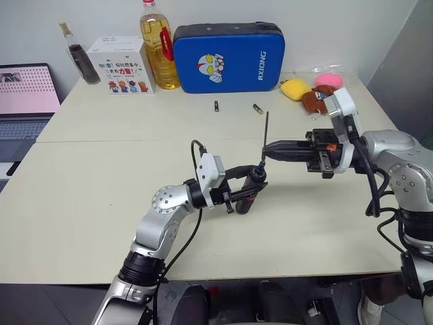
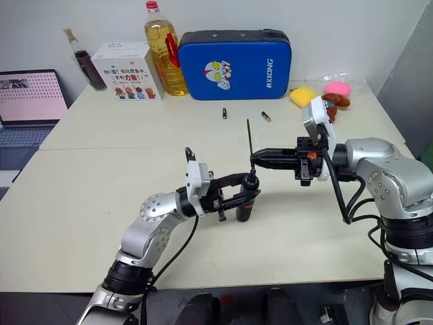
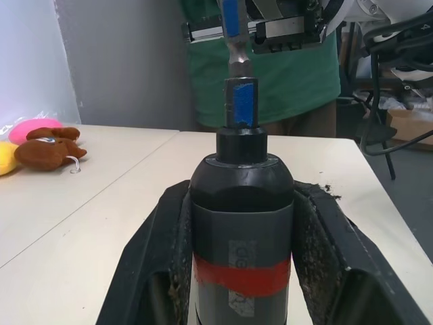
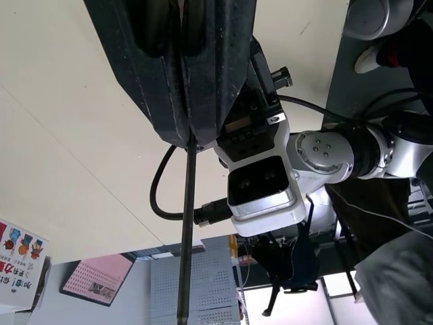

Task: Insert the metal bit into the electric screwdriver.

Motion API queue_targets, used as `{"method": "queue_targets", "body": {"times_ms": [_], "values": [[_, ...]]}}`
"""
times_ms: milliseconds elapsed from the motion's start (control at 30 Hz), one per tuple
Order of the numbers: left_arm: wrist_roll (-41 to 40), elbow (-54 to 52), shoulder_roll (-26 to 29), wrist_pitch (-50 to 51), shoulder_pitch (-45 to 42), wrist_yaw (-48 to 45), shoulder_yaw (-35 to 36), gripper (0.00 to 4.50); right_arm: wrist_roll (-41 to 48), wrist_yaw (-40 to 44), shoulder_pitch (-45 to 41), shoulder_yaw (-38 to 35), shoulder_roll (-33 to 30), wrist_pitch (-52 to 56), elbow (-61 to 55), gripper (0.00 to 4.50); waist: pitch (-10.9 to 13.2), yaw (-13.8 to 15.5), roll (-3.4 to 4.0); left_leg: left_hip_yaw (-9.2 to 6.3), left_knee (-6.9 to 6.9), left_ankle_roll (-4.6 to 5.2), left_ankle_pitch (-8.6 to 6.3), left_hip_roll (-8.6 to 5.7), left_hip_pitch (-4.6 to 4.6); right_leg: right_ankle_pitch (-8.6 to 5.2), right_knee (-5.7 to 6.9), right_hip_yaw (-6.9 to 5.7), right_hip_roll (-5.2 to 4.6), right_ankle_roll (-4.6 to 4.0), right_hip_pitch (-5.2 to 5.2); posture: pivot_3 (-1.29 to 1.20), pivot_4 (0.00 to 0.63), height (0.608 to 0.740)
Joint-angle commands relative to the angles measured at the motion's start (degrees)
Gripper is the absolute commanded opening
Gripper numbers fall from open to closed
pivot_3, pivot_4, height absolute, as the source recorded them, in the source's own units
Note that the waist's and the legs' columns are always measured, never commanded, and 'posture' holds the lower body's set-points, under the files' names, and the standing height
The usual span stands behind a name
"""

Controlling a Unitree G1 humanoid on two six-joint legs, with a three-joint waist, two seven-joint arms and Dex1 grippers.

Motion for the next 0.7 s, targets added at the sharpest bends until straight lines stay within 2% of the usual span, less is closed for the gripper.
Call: {"method": "queue_targets", "body": {"times_ms": [33, 167, 700], "values": [[-1.97, -3.1, -1.17, -0.97, -0.59, 0.06, 0.27, 1.68, 0.04, -0.89, -0.87, -1.0, -0.39, 0.71, -0.95, 0.03, 0.0, 0.0, -0.01, 0.0, 0.0, 0.0, 0.0, 0.0, 0.0, 0.0, 0.0, 0.01, 0.0, 0.0, 0.0, 0.0, 0.15, 0.74], [-1.74, -3.1, -2.06, -0.47, -0.81, 2.24, 0.99, 1.68, 2.09, -4.06, -1.24, -2.67, 1.16, 3.01, -1.09, 0.03, 0.01, 0.01, -0.01, -0.01, 0.0, 0.0, 0.0, 0.0, 0.0, 0.0, 0.0, 0.01, 0.0, 0.0, 0.0, 0.0, 0.15, 0.74], [-2.21, -2.59, -2.17, -0.14, -2.16, 2.95, 1.56, 1.68, 2.09, -7.19, -5.29, -4.83, 2.07, 2.82, 2.43, 0.03, 0.03, -0.01, -0.01, -0.02, -0.01, 0.0, 0.0, 0.0, -0.06, 0.0, -0.03, 0.02, 0.0, 0.0, -0.03, 0.0, 0.15, 0.74]]}}
